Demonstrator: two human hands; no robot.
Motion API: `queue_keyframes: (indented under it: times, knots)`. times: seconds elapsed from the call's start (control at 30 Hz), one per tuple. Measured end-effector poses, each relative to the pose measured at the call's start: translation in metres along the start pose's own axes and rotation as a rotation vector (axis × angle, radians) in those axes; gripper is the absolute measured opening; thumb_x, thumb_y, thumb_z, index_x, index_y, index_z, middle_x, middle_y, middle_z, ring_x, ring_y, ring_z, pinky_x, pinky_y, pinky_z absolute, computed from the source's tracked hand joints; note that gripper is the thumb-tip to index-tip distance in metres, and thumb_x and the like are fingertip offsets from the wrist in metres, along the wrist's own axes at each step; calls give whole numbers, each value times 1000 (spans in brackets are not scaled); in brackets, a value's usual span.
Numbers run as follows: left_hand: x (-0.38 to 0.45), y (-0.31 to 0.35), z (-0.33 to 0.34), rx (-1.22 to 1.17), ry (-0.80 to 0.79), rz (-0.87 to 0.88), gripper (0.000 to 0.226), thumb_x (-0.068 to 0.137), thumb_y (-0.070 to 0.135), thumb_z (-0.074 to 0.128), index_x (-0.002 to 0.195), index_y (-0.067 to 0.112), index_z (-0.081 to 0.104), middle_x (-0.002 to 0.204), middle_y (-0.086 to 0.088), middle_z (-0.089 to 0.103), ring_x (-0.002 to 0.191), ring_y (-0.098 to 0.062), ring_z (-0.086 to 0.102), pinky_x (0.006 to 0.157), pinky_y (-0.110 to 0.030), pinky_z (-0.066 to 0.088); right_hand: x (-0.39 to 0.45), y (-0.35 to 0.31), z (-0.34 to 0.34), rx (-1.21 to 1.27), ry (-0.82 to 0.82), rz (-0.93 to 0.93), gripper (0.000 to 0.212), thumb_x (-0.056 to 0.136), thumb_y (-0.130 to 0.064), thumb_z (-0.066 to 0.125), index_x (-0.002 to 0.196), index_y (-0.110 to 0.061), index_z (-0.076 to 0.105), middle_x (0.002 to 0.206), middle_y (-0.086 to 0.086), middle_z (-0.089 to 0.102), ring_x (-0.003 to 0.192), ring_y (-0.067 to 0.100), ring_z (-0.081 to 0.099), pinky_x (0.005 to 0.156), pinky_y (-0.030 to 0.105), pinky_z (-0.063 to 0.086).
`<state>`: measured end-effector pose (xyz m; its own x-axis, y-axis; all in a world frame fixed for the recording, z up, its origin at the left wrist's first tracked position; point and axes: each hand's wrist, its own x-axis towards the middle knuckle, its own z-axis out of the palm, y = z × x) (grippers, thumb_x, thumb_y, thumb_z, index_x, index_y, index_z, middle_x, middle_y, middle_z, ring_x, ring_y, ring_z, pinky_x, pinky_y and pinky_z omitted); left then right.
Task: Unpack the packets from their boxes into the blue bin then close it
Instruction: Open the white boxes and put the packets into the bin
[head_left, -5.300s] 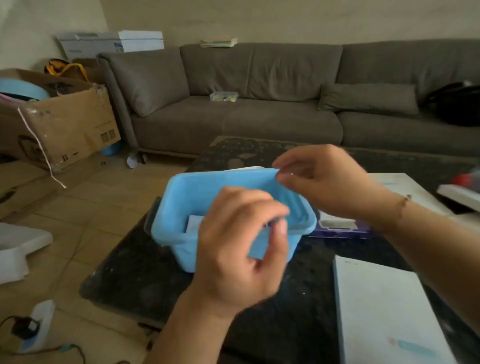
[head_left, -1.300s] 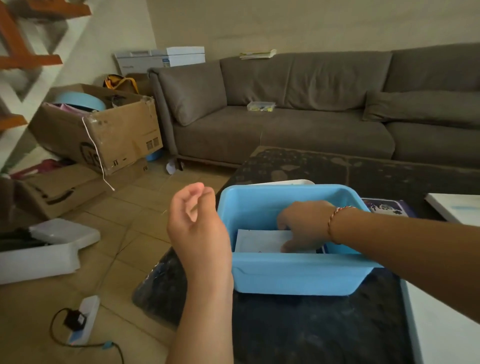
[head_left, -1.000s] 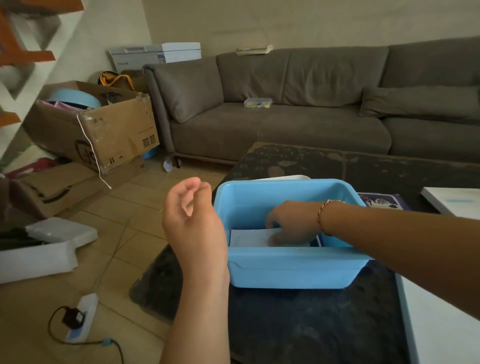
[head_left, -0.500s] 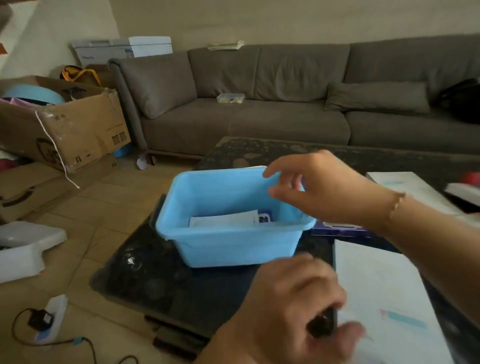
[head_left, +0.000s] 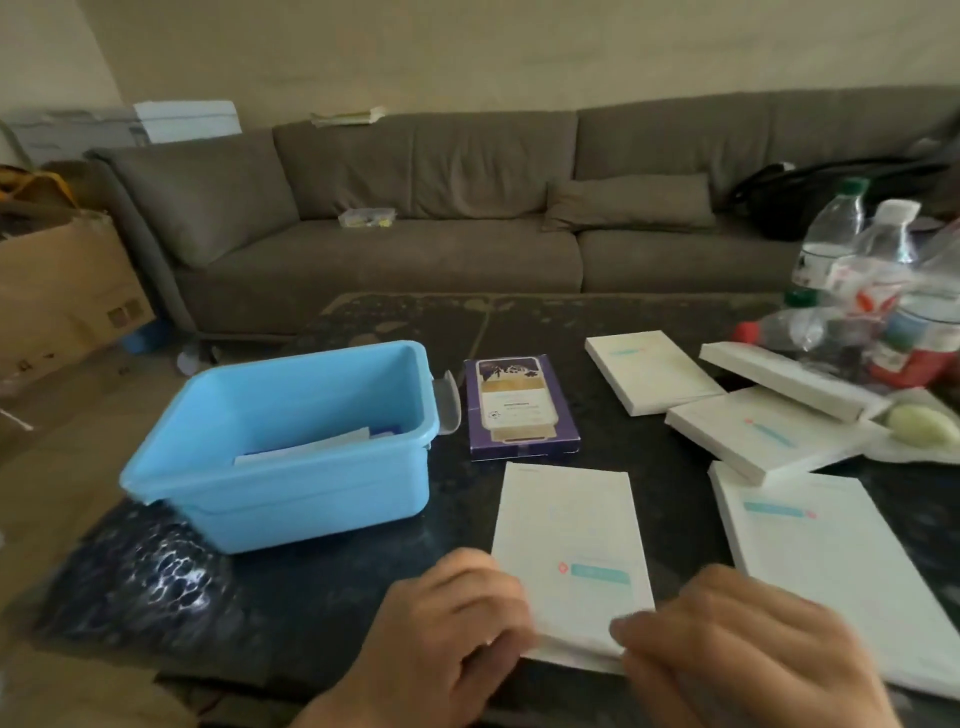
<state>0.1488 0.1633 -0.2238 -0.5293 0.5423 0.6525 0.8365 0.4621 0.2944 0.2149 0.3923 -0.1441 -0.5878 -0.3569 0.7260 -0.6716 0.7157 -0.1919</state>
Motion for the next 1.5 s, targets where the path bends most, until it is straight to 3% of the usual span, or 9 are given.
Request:
queue_keyframes:
  times: [0.1,0.23,0.5,0.7,0.93,1.1,1.3,1.4,1.5]
  knots:
    - [19,8,6,-58,189,-87,33,100,35,53,78,17,70,85,11,70,86,-4,62,70,-29,53,-12,-2,11,-234,-122,-48,34,97,-37,41,79,-42,70,91,-17,69,88,6,56,69,19,52]
    - [47,18,7,-168,303,-224,38,99,41,50,79,16,70,80,12,66,79,-5,62,69,-17,50,-9,15,31,-272,-88,6,20,86,-38,53,80,-34,72,142,-4,51,124,27,50,95,43,44]
    - [70,25,10,-292,350,-316,32,96,32,50,77,12,67,74,11,62,73,-14,62,63,-17,48,-9,33,44,-403,-80,129,23,83,-43,52,79,-28,70,157,4,31,139,40,35,98,56,38]
    - [71,23,8,-311,280,-339,34,96,34,51,72,14,66,66,23,52,66,-8,56,61,-12,40,-12,39,51,-431,-42,56,24,81,-30,48,80,-30,72,154,4,33,142,43,25,111,61,23]
    - [67,22,0,-376,161,-365,28,95,42,52,77,29,68,72,24,60,75,-12,61,65,-14,44,-11,25,31,-307,85,-101,31,95,-35,50,68,-29,65,134,-5,53,137,33,36,112,58,28]
    - [61,23,-7,-401,59,-314,25,95,37,55,74,28,64,71,20,60,71,-12,57,68,-22,44,-10,9,-13,-114,16,-221,20,104,-34,43,101,-35,63,105,-22,72,99,-2,66,91,21,48]
    - [47,18,-10,-312,-206,-298,12,92,26,68,84,21,76,83,14,71,81,-13,63,72,-19,46,12,0,-29,224,206,476,18,77,-54,70,93,-46,68,77,-35,68,60,-10,62,51,3,43]
    - [49,34,-19,-622,-169,-462,32,96,49,50,78,37,74,74,20,66,71,-4,63,65,-15,44,27,17,-17,597,43,854,9,72,-27,82,80,-27,77,70,-12,75,59,3,69,48,9,47]
    - [55,39,-27,-958,-160,-689,53,84,70,48,89,25,78,92,5,76,89,-15,72,80,-33,53,37,28,-2,775,-90,1007,9,74,-19,77,80,-13,75,71,4,76,56,14,71,44,18,49]
